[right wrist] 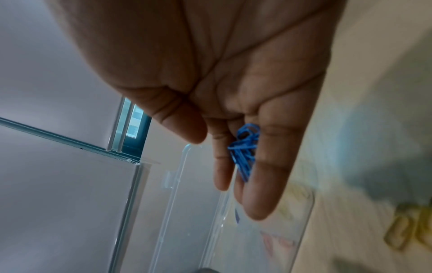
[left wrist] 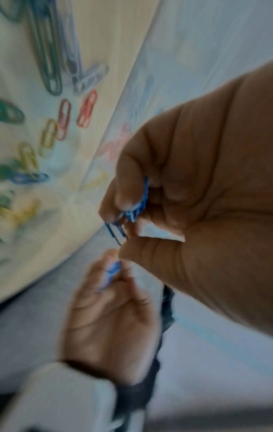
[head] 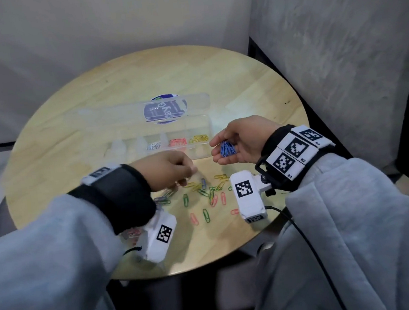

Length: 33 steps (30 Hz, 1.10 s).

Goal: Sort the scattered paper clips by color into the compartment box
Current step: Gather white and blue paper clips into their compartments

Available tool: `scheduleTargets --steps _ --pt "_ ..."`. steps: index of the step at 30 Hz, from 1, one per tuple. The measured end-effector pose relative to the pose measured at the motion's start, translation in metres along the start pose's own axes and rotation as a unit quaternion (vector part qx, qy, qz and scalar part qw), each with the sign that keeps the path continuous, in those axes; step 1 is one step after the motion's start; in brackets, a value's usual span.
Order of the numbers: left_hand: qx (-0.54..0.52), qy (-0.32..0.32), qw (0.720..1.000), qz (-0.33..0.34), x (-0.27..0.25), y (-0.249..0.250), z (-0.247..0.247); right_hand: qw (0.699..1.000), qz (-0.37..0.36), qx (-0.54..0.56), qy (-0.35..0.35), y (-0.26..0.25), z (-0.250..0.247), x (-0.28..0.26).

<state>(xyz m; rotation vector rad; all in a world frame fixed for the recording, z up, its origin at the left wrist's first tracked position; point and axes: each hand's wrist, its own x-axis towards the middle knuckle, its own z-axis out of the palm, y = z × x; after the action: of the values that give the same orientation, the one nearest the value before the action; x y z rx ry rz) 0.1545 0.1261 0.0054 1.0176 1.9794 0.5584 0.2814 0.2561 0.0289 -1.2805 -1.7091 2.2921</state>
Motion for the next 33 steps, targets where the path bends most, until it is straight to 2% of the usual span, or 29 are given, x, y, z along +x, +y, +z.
scheduleTargets --steps 2,5,8,11,15,18,22,27,33 --pt "-0.192 0.037 0.981 -0.015 -0.009 -0.005 -0.017 0.999 -0.008 0.032 -0.019 -0.001 0.005 0.003" --pt "-0.334 0.080 0.939 -0.021 -0.019 -0.017 -0.040 0.998 -0.007 0.051 -0.043 -0.001 0.016 0.009" --pt "-0.390 0.089 0.916 -0.020 -0.021 -0.030 -0.053 0.998 0.002 0.031 -0.054 -0.001 0.030 0.016" --pt "-0.427 0.080 0.899 -0.048 -0.018 -0.043 -0.055 0.999 0.009 0.011 -0.048 -0.002 0.040 0.021" --pt "-0.559 0.092 0.820 -0.087 -0.016 -0.049 -0.063 0.999 0.016 0.017 -0.035 -0.001 0.049 0.027" --pt "-0.608 0.101 0.784 -0.074 -0.015 -0.051 -0.073 0.999 0.026 0.020 -0.043 0.000 0.062 0.031" --pt "-0.630 0.101 0.768 -0.047 -0.015 -0.055 -0.088 0.994 0.015 0.074 -0.081 -0.007 0.079 0.034" --pt "-0.656 0.158 0.737 -0.042 -0.010 -0.062 -0.108 0.991 -0.017 0.112 -0.069 -0.025 0.107 0.048" --pt "-0.601 0.201 0.771 -0.066 0.001 -0.061 -0.108 0.994 -0.027 0.102 -0.038 -0.047 0.146 0.068"
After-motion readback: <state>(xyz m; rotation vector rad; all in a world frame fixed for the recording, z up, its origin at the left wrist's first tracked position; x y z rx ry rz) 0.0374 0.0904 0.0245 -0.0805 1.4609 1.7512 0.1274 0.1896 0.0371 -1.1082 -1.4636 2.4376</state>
